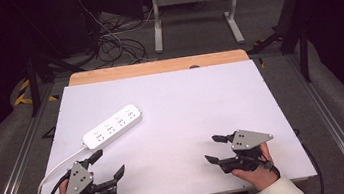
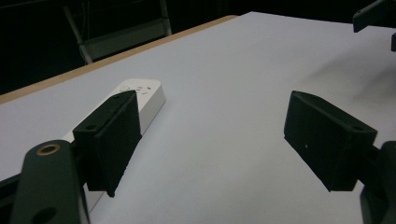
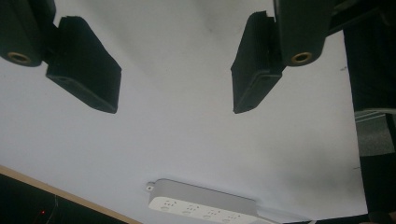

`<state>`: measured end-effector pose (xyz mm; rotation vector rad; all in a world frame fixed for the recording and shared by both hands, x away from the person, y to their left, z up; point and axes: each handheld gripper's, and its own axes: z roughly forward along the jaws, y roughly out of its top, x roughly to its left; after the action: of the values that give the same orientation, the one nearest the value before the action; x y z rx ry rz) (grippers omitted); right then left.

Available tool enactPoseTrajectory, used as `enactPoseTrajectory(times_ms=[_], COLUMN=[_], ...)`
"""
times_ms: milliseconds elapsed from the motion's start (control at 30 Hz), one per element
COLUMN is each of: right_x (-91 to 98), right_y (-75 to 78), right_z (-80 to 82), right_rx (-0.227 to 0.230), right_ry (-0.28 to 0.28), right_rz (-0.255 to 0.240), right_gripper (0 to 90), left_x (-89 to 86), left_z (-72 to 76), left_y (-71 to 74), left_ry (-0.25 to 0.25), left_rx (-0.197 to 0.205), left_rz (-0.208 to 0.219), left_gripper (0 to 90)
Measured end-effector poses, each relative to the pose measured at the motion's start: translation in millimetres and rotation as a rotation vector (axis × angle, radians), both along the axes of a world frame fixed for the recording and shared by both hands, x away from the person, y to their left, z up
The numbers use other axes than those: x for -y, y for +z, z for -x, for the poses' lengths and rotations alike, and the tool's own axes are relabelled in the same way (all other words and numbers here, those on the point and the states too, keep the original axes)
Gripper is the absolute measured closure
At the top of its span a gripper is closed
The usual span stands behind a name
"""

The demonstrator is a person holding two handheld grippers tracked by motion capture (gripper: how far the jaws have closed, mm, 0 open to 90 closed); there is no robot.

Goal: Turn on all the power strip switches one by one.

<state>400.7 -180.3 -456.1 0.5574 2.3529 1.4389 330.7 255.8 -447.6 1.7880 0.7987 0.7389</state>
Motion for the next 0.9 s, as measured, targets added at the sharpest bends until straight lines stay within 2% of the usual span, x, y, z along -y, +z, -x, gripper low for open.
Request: enactPoseTrajectory(times_ms=[167,367,533,600,700,833,900], right_x=[0.0,-1.3,-0.4,-0.6,-1.6,-1.6,-1.4], right_y=[0.0,-0.6,-0.3,-0.3,-0.8,-1.0,-1.0], right_z=[0.2,0.9,0.8,0.8,1.0,0.9,0.9], right_rx=[0.004,0.012,0.012,0.013,0.016,0.017,0.016], right_ry=[0.0,0.005,0.001,0.002,0.003,0.001,-0.001], right_rz=[0.004,0.02,0.013,0.013,0.023,0.026,0.024], right_gripper=[34.8,36.1,36.3,36.8,37.9,38.2,38.2], left_x=[0.9,0.1,-2.7,-3.8,-4.4,-4.8,-6.3], left_z=[-0.2,0.0,-1.4,-1.6,-1.7,-3.1,-5.9], left_y=[1.6,5.1,10.0,12.0,14.1,19.1,21.8], left_ry=[0.002,-0.003,-0.008,-0.006,0.012,0.026,0.024], left_rx=[0.018,0.005,-0.064,-0.081,-0.073,-0.071,-0.099], left_rz=[-0.046,-0.023,-0.014,-0.012,-0.046,-0.065,-0.068], left_gripper=[20.6,24.8,29.3,32.9,39.2,48.7,55.1])
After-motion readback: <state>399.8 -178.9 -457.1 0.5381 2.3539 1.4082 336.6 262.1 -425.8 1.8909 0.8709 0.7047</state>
